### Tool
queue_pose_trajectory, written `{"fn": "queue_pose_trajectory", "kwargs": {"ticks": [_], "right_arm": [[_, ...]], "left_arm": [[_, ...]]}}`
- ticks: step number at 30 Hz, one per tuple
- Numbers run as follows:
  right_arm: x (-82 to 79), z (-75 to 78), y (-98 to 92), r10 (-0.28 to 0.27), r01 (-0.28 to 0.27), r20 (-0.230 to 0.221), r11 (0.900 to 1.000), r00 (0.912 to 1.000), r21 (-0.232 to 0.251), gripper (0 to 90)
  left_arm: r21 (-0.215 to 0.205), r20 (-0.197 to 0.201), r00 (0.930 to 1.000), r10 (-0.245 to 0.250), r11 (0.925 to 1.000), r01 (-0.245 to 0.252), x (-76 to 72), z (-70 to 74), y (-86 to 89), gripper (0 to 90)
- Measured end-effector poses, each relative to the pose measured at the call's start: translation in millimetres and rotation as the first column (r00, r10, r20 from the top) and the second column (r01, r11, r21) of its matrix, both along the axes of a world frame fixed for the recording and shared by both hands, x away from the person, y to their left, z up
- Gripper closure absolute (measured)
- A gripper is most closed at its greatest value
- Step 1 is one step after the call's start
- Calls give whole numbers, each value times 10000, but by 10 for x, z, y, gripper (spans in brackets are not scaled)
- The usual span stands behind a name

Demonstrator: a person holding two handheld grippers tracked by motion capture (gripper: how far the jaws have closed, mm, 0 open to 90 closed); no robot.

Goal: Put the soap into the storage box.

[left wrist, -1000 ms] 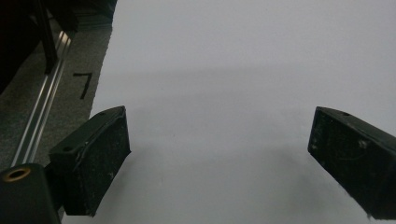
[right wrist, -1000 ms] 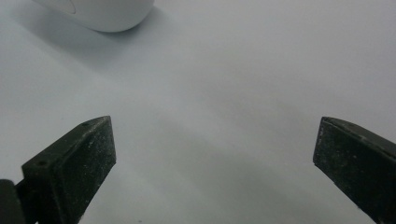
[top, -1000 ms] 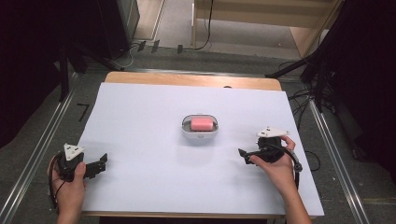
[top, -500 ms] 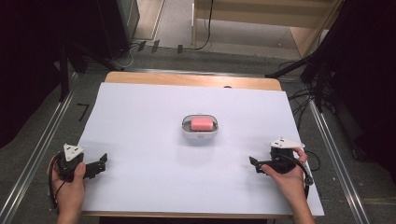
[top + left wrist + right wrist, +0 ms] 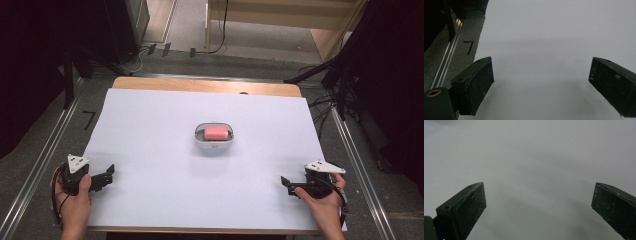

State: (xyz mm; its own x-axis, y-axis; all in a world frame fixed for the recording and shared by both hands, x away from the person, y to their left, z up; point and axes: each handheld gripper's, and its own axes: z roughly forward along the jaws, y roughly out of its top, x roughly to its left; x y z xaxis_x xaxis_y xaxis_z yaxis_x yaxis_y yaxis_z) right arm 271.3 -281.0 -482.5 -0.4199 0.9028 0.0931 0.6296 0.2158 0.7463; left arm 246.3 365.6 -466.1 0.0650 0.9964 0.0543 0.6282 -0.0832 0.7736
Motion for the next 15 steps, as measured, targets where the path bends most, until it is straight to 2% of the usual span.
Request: {"fn": "queue_pose_trajectory", "kwargs": {"ticks": [5,15], "right_arm": [[-111,-1,-123,-249,251,116,9996,9996,-154,0],[-297,-23,-402,-973,970,271,9952,9949,117,1]], "left_arm": [[6,-67,10000,-21,10000,21,3,2,5,62],[-43,-50,10000,-15,10000,15,2,2,9,62]]}}
